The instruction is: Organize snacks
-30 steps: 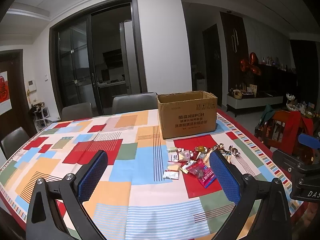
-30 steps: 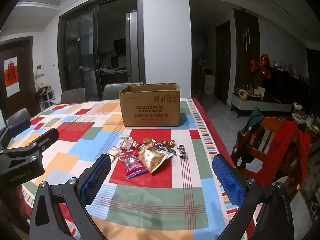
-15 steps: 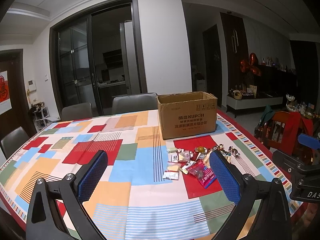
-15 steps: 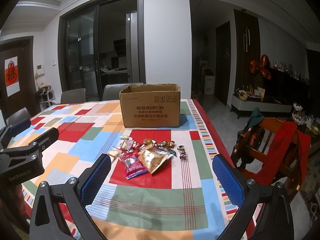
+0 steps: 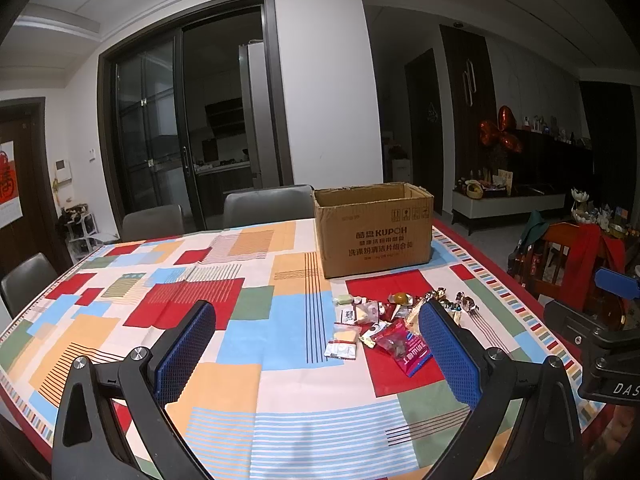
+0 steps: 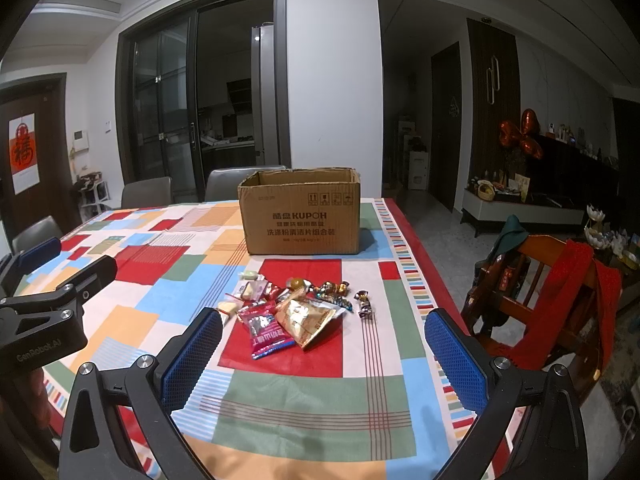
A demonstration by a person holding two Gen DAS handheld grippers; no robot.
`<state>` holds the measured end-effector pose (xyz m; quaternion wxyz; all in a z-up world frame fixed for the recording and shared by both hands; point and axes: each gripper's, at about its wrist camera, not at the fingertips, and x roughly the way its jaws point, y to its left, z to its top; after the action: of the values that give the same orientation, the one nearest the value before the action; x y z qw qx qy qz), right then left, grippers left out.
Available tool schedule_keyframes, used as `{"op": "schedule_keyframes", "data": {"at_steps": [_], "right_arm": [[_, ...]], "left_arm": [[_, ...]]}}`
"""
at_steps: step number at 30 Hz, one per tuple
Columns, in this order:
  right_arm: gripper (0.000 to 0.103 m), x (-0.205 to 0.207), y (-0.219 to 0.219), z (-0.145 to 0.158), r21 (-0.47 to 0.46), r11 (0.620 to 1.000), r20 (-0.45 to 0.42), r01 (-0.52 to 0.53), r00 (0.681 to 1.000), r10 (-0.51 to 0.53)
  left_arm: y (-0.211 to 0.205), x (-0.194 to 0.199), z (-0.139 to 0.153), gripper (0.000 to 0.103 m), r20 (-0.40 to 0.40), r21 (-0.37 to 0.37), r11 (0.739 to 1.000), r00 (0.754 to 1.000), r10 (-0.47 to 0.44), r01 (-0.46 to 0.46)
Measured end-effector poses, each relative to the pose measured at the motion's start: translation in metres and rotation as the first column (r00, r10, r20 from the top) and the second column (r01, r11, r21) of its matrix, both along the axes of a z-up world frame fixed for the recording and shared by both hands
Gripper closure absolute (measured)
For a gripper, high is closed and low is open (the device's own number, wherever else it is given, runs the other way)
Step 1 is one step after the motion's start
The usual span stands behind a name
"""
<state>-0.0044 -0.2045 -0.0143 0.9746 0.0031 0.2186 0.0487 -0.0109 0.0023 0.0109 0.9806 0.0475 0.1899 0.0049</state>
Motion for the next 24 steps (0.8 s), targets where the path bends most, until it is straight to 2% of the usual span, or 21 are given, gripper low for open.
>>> {"op": "schedule_keyframes", "data": {"at_steps": [24], "right_arm": [[0.0, -0.0001, -0.0001, -0.0009, -0.001, 1.0, 0.001, -0.001, 1.0, 0.001]], "left_arm": [[-0.0012, 0.0012, -0.0028, 0.0, -0.011, -0.006, 1.0, 1.0, -0.007, 0.006]]}}
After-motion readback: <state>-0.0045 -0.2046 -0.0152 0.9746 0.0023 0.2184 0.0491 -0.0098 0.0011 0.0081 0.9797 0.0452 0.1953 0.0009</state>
